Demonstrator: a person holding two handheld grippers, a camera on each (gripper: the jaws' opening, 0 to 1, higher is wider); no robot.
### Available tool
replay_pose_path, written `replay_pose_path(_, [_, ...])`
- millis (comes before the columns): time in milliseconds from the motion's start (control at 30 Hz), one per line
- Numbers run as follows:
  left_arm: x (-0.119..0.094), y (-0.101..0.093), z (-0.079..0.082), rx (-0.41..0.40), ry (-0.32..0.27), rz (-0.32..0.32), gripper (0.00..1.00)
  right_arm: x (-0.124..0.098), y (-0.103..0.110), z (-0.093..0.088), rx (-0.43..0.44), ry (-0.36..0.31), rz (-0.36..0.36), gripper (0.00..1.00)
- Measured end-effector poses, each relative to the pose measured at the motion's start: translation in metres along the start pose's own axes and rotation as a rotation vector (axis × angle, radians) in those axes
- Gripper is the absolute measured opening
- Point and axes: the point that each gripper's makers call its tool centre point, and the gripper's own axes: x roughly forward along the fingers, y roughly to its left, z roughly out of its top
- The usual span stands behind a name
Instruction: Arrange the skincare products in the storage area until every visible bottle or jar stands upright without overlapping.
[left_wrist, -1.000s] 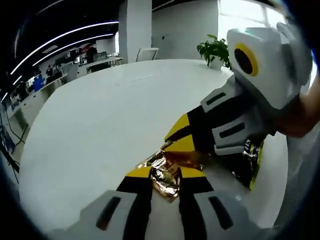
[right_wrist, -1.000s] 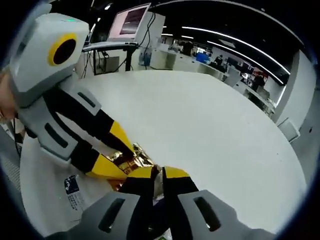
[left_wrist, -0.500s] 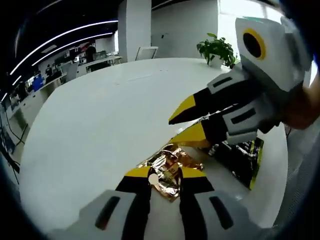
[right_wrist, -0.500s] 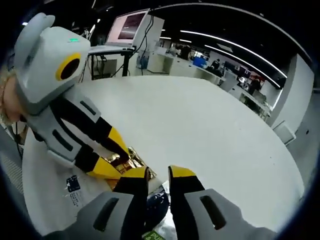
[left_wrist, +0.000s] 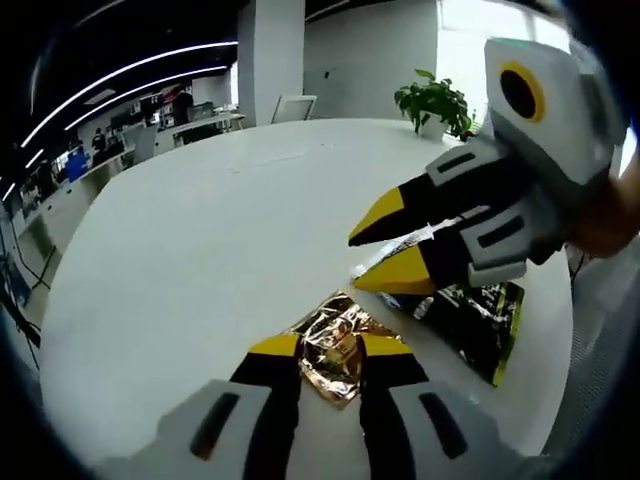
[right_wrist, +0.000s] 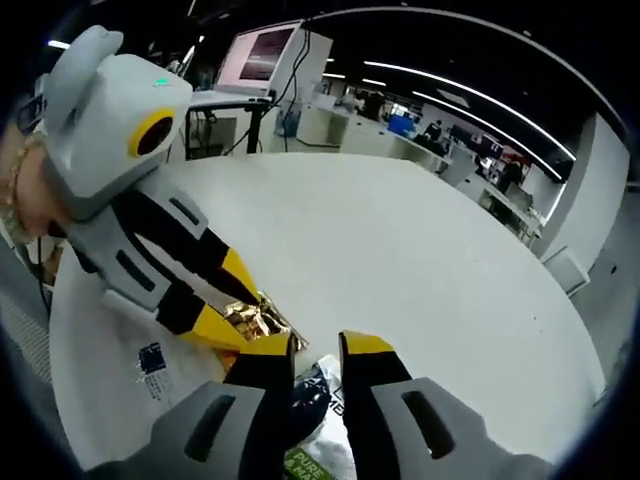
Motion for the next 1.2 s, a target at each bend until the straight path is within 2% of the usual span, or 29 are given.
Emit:
replay_pose_path(267, [-0.014, -0.006, 0.008, -0.027, -0.026, 0.000, 0.28, -0.015, 0.008, 0.006, 0.006, -0.027, 0.010, 0.30])
replay_pose_path(433, [-0.025, -0.012, 0.010, -0.050, -0.039, 0.008, 0.33, -0.034, 0.024, 0.006, 0.013, -0.038, 0.034, 0.37])
replay_pose_path(533, [-0.034, -0.018, 0.006, -0.046, -0.022, 0.012, 0.36, -0.043, 0.029, 0.004, 0.030, -0.043, 0.049, 0.38])
replay_pose_path(767, [-0.054, -0.032, 0.001, -0.083, -0.033, 0.016, 0.45, -0.072, 0.038, -0.002, 0.069, -0.068, 0.064, 0.52])
replay_pose_path(933, [-0.065, -0.040, -0.003, -0.094, -0.033, 0.019, 0.51, -0.088, 0.045, -0.010, 0.085, -0.075, 0.062, 0.57])
replay_pose_path(1200, [-0.084, -0.055, -0.006, -0.103, -0.037, 0.013, 0.60, -0.129, 0.056, -0.013, 0.091, -0.110, 0.041, 0.68])
